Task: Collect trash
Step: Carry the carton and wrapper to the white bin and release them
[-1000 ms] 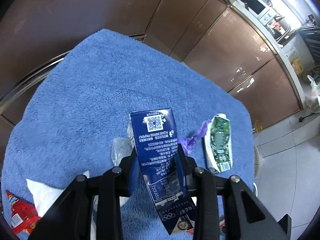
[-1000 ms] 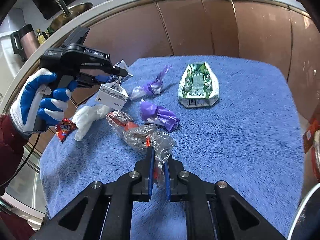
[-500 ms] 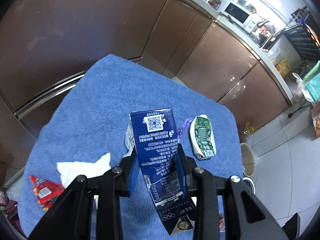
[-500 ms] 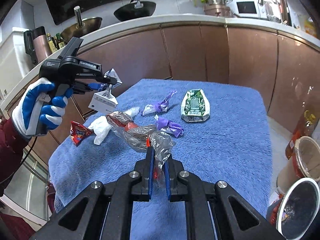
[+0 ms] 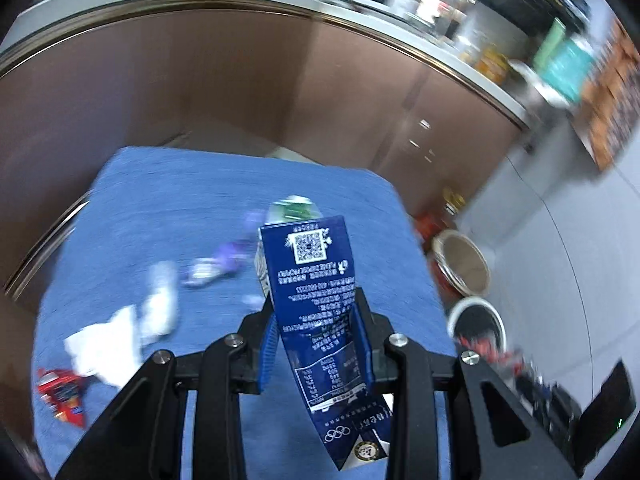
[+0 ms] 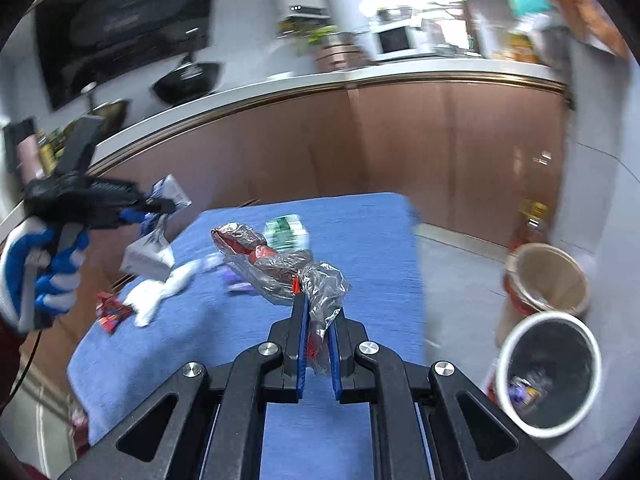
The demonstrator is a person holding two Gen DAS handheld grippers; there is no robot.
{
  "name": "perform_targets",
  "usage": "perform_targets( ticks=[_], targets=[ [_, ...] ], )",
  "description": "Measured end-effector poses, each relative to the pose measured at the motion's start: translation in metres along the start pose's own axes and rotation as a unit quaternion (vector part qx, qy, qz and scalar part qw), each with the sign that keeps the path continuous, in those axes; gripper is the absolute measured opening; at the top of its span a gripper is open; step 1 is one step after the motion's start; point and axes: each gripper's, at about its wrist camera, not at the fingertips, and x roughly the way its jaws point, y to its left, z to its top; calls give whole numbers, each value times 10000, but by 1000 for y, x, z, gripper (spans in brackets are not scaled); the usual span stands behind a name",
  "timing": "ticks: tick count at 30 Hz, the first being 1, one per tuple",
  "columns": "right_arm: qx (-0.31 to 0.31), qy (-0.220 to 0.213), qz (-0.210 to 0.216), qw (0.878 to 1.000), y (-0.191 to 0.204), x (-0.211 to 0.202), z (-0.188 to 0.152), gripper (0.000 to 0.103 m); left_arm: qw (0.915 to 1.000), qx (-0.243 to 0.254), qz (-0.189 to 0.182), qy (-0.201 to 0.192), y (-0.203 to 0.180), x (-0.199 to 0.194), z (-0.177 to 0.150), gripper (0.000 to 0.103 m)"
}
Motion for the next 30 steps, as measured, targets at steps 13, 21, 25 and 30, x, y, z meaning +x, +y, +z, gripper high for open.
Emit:
perform_targets(
  ticks=[13, 21, 25, 30],
  targets=[
    [1766, -232, -2268, 9575, -185, -33, -43, 9, 9686, 1806, -1391, 992, -241, 133, -22, 31],
    [2406, 51, -2942, 9250, -263, -15, -77, 10, 9497, 2201, -1596, 1553, -349, 242, -49, 31],
    [2559, 167, -3137, 9142, -285, 2, -86, 12, 9437, 2386, -1539, 1700, -384, 283, -61, 32],
    [2696, 285, -3292, 9045, -305, 13, -96, 36, 9345, 2731, -1498, 1725, -410, 311, -76, 41]
  ],
)
